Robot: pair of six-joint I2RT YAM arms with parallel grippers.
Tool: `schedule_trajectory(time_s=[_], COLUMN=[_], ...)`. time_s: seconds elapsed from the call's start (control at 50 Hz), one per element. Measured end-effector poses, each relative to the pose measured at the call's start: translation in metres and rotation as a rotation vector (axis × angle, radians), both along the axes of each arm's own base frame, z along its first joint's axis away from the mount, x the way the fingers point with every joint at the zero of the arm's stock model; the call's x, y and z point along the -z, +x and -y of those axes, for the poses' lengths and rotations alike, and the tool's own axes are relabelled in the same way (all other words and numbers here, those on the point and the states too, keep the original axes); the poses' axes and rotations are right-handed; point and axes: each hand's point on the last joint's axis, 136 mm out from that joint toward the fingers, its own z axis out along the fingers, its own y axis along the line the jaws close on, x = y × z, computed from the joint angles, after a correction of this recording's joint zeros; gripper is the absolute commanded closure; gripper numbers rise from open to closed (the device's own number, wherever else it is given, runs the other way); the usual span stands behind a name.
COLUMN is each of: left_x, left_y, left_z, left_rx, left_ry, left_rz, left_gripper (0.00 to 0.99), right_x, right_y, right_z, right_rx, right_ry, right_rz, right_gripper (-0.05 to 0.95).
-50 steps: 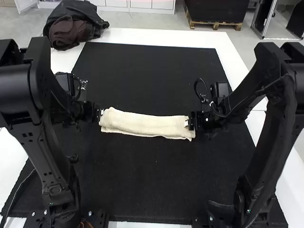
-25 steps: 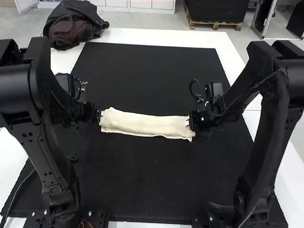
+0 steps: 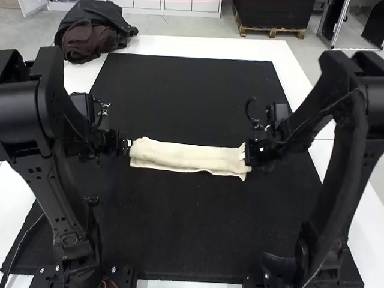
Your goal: Fold the towel.
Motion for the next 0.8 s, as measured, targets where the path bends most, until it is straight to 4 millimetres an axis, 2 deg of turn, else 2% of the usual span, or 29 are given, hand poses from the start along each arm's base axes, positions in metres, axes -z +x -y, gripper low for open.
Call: schedule_trajectory(time_s=[0.14,0.34,0.5,0.8], left_x=[-0.001,-0.001,-0.001,-0.002], left_y=[0.001,0.001,0.001,0.001], left_z=[0.000,0.000,0.000,0.000], left_rx=[-0.005,-0.009,-0.011,-0.011], left_ry=[-0.004,-0.009,-0.011,-0.011], left_rz=[0.005,0.006,0.005,0.006], left_gripper=[0.025,0.025,0.025,0.025], right_x=[-0.023,-0.047,-0.066,-0.093], right_y=[0.005,0.011,0.015,0.006], right_z=[0.022,0.012,-0.012,-0.085], right_rx=[0.044,0.004,-0.056,-0.199], right_ry=[0.002,0.011,0.028,0.092], right_rz=[0.027,0.054,0.092,0.127], right_gripper=[0.92,0.92,0.92,0.92])
